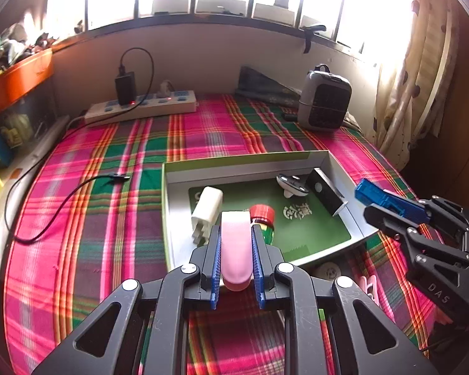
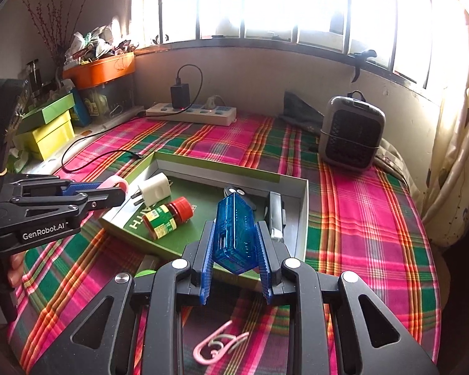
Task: Organize rigid objects
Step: 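Carry the pink clip and blue case over the tray with both tools, then lower the pink clip and blue case into the tray, opening both tools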
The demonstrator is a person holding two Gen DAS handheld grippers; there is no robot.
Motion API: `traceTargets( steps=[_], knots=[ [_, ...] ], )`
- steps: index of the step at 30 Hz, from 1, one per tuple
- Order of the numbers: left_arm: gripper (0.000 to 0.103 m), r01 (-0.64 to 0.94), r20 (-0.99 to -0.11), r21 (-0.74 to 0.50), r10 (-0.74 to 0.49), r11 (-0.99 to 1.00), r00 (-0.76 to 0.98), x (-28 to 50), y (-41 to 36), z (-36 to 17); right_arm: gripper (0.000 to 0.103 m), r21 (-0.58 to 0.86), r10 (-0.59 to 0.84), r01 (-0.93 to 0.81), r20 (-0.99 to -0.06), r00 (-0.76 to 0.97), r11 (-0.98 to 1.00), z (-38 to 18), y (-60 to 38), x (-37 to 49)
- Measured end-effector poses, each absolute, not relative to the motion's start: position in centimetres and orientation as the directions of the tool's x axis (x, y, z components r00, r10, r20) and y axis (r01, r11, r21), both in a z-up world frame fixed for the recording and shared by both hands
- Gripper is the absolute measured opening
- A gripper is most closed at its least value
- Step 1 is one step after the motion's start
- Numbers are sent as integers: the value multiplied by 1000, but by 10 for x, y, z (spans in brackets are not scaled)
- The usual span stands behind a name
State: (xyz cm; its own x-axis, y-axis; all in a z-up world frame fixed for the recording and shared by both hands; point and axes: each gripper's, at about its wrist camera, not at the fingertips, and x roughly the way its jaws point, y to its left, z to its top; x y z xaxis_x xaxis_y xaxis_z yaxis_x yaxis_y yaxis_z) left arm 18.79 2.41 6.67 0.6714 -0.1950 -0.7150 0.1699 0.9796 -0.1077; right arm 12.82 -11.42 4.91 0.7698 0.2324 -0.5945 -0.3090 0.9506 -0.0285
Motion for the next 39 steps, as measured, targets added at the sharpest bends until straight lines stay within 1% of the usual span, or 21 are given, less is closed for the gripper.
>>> traceTargets(
  steps=[7, 18, 39],
  knots=[
    [17, 178, -733, -118, -207, 977, 648, 211, 20, 61, 26, -30, 233, -316, -609, 758, 948, 45, -110, 145],
    [17, 189, -759, -98, -196, 977, 621, 237, 11, 49, 26, -61, 204, -318, -652, 731, 946, 27, -100, 168],
    [17, 189, -799, -105, -196, 976, 568, 260, 7, 24, 26, -121, 169, -341, -688, 705, 932, 8, -88, 189]
  ],
)
